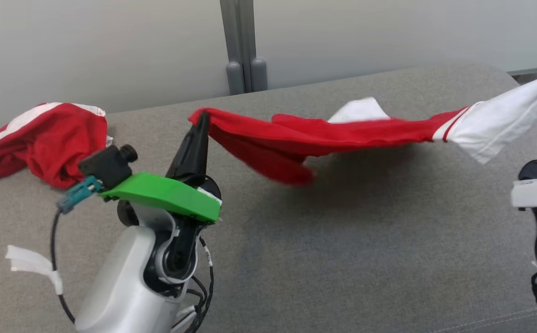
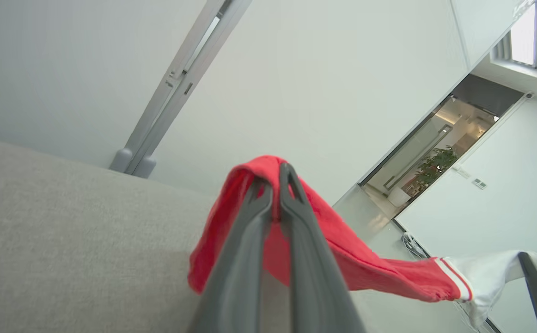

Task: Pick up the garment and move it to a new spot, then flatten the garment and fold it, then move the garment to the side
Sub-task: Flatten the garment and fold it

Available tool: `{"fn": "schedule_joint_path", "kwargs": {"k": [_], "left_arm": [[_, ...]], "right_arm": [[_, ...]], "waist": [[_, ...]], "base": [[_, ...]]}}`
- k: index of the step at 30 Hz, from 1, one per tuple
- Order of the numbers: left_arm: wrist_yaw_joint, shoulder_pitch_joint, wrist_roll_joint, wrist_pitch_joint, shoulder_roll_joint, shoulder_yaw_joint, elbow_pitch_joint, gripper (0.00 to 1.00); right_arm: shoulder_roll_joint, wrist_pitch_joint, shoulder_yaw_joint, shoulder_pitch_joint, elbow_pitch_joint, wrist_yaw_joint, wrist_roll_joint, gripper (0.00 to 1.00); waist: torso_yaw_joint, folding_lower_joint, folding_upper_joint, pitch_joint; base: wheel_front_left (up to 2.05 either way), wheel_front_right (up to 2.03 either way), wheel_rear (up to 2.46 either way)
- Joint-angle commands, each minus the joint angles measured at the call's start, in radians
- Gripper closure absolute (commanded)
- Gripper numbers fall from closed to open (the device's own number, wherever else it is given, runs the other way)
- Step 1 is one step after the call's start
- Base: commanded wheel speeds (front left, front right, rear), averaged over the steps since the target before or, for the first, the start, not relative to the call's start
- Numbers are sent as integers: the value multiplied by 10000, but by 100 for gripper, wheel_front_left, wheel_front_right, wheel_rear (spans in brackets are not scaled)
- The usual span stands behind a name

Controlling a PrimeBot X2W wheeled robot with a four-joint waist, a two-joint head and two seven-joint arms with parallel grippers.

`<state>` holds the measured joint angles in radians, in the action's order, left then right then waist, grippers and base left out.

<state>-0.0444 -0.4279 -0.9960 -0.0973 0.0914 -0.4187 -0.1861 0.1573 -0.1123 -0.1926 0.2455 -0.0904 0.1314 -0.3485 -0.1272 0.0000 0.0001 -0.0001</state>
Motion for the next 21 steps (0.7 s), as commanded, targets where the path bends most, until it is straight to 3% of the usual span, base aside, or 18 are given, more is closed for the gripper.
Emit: {"fn": "schedule_joint_path", "kwargs": {"k": [1,6,13,17,21], "left_arm": [[-197,222,-85,76,219,145,777,100],[-1135,705,63,532,958,627,4142,100],[-2243,974,333,1654,1877,816,7337,100],[-2613,853,453,2200,2254,863,7454,100],[-2610,383,513,2529,2440,791,6896,100]], "right_arm": [[-59,189,-156,-243,-748,-14,112,100],[-386,1001,-565,-760,-3537,-11,285,100],[-540,1945,-740,-1013,-5929,-13,385,100],[-490,2436,-520,-1110,-6302,-13,405,100],[-420,2598,-217,-780,-5801,-13,318,100]], "waist": [[131,0,-1,-409],[99,0,-1,-600],[3,0,-1,-485],[-8,0,-1,-177],[-4,0,-1,605]], "base": [[0,0,0],[0,0,0],[0,0,0],[0,0,0],[0,0,0]]}}
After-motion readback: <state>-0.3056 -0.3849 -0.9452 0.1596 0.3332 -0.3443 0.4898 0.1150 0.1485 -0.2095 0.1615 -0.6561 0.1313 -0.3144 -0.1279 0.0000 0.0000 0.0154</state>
